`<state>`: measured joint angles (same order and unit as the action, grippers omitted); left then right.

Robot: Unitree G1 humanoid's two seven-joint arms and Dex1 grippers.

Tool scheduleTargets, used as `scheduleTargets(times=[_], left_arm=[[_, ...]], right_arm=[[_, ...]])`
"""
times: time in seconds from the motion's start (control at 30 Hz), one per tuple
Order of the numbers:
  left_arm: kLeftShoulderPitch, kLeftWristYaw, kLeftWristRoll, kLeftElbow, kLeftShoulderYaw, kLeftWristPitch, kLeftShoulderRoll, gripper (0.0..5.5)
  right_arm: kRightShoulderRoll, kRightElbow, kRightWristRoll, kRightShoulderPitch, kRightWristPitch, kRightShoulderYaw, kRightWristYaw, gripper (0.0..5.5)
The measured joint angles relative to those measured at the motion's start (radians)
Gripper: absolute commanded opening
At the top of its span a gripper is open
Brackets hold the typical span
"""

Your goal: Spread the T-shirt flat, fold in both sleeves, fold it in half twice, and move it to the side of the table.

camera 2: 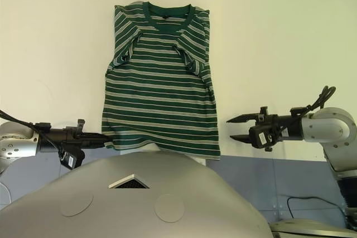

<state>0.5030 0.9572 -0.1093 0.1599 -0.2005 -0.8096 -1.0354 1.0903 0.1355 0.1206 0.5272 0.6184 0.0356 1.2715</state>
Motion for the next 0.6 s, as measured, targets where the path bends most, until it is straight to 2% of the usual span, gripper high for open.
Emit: scheduleTargets(times=[0.13,0.27,0.47,0.53,0.6], left_arm=[[-0.014,0.046,0.160,-0.020,-0.004,0.148,-0.006,0.02],[-0.066,0.069,0.213,-0.081,0.000,0.188,-0.004,0.00],[-0.108,0.086,0.228,-0.127,-0.003,0.191,0.019,0.00],[-0.117,0.086,0.228,-0.136,-0.004,0.190,0.031,0.00],[-0.120,0.086,0.228,-0.140,-0.005,0.189,0.034,0.00]], right_arm=[[-0.050,0.025,-0.085,0.020,0.086,-0.062,-0.066,2.23],[-0.054,-0.002,-0.142,-0.012,0.178,-0.113,-0.124,1.41],[-0.055,0.015,-0.156,-0.013,0.175,-0.174,-0.178,0.29],[-0.058,0.033,-0.164,-0.014,0.164,-0.195,-0.196,0.03],[-0.069,0.034,-0.169,-0.016,0.155,-0.211,-0.212,0.03]])
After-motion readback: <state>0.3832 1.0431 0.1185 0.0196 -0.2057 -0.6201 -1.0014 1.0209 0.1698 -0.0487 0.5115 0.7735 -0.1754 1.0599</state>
